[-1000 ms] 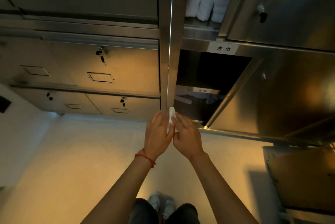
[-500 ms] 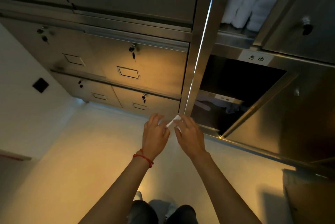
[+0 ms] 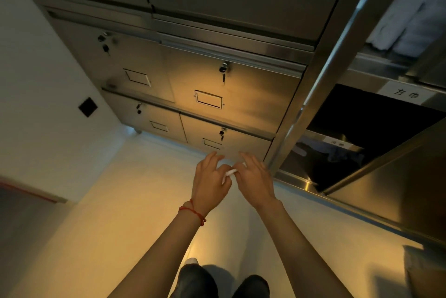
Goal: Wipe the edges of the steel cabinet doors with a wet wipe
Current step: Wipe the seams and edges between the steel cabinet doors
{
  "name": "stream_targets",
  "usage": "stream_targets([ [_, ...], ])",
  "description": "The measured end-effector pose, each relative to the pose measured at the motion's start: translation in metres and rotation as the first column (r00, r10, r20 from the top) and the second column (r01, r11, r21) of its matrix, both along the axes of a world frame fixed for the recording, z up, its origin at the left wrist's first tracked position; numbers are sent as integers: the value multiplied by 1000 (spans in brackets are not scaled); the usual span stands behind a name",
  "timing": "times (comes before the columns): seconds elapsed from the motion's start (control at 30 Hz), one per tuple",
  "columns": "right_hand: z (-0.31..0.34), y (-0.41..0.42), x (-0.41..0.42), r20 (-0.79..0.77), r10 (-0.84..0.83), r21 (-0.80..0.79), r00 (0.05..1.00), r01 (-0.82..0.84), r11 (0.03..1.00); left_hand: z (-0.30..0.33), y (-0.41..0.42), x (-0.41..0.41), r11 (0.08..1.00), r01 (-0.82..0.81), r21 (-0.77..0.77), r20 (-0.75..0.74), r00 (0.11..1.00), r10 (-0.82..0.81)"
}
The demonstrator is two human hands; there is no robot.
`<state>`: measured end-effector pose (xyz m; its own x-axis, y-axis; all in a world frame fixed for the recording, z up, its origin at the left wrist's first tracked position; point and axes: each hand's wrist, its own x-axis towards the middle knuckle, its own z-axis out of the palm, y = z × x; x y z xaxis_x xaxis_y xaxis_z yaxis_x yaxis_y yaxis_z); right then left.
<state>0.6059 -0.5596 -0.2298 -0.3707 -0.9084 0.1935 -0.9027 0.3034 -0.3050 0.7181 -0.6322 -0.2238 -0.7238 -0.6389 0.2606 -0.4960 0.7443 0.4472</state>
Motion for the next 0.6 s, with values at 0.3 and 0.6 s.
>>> stream_targets([
  [0.3,10,-70,60,-71,27,-49,997,-30,998,14,-70,53,984,-3,-175,80,997,17],
  [0.6,14,-107,89,-11,32,-179,999,-34,983,12,-108,96,968,-91,-233,-39,996,84],
])
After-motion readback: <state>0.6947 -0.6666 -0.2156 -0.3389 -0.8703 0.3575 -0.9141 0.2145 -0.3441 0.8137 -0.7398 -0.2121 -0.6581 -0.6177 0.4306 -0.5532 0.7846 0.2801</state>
